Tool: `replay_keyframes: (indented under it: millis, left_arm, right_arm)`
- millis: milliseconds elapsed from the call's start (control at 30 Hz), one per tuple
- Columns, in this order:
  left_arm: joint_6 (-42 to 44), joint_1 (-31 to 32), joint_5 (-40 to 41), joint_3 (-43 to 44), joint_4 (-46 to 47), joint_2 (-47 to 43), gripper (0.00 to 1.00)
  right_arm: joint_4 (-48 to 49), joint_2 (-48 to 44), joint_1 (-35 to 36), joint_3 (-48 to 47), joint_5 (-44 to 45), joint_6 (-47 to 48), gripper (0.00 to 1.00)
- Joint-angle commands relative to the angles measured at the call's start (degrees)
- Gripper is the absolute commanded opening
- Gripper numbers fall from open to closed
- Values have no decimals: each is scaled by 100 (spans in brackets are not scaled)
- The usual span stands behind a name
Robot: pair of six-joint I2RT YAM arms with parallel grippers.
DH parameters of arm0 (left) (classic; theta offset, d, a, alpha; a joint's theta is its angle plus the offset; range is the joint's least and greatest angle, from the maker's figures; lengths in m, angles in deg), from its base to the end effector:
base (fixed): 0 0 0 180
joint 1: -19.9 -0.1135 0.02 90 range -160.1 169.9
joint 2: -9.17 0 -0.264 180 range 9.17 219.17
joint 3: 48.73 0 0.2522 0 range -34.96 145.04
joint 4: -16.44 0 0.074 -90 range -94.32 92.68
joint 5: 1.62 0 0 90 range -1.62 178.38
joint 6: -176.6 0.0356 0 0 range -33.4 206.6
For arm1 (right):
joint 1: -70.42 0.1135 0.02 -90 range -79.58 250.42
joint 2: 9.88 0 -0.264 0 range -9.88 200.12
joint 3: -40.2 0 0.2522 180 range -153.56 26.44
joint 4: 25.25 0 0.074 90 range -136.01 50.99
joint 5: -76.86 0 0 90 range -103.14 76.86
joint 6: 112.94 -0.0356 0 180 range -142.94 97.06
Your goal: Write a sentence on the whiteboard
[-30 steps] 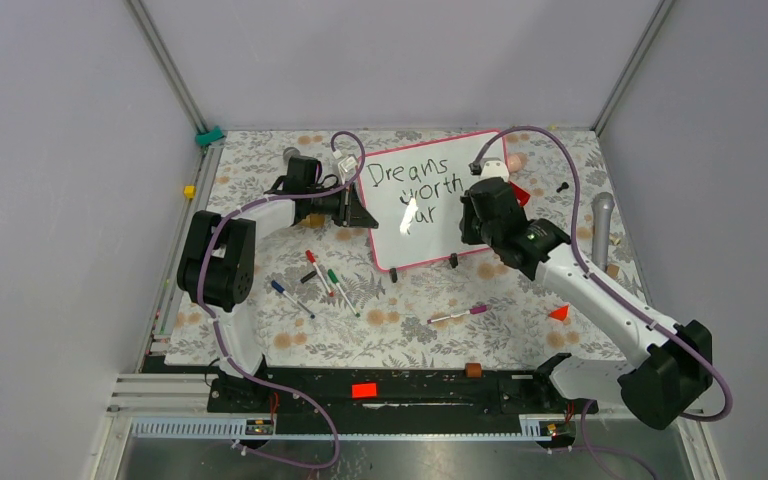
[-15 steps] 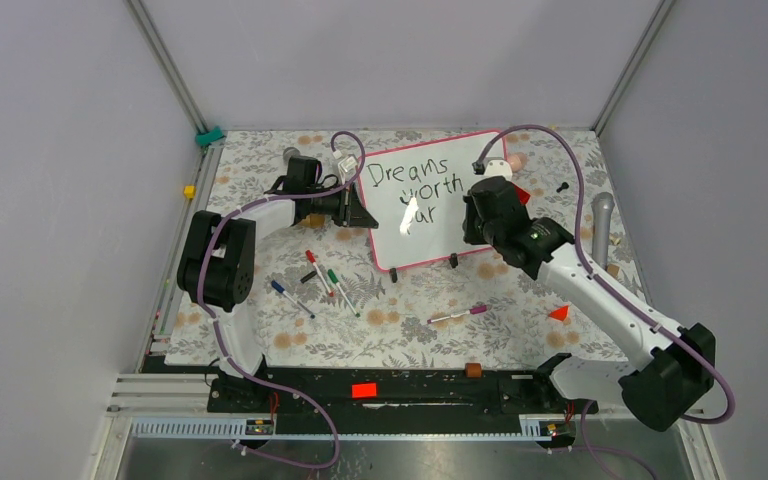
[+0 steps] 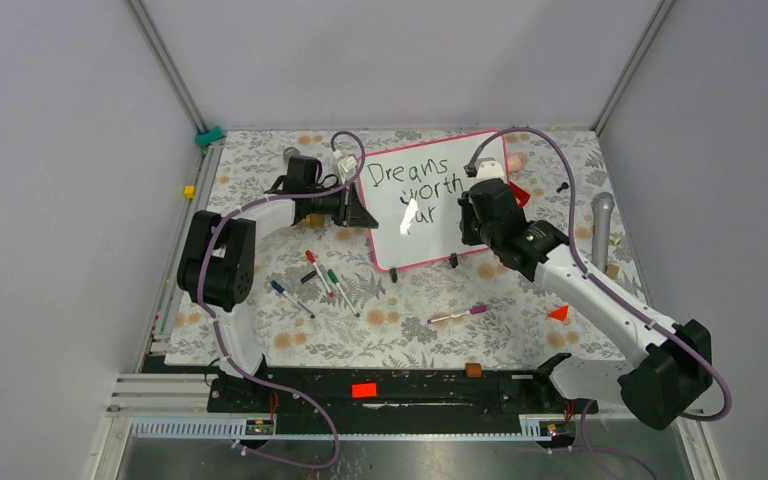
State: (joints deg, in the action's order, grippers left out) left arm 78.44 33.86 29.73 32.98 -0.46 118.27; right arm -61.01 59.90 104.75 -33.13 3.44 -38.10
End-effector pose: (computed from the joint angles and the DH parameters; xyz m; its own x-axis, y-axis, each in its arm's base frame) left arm 0.3775 -0.1252 0.1823 -0.7728 0.1160 -0.6239 0.6153 0.3777 -0.6919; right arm 0.2303 0.1450 0.3192 -0.5141 -0.0476 -0.8564 -0.2141 0.9740 0.0745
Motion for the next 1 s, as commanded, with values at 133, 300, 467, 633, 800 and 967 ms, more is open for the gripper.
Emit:
replay_keyframes:
  millis: [133, 300, 467, 633, 800, 967]
  left_arm:
    - [593, 277, 1539, -163, -1092, 641, 0]
    - [597, 305, 1542, -137, -1091, 668, 0]
    - [639, 299, 1490, -128, -1160, 652, 0]
    - [641, 305, 1511, -76, -1220, 695, 0]
    - [649, 303, 1516, -90, -1207, 693, 0]
    - [645, 307, 1523, -112, -1180, 665, 0]
  right_arm:
    - [938, 358, -22, -13, -338, 657, 0]
    - [1235, 509, -27, 33, -374, 922, 0]
    - [1255, 573, -23, 94, -230, 920, 0]
    - [1337, 694, -29, -17, -196, 899, 0]
    - [1387, 1028, -27, -242, -90, 1047, 0]
    - [1462, 1238, -22, -301, -27, 1034, 0]
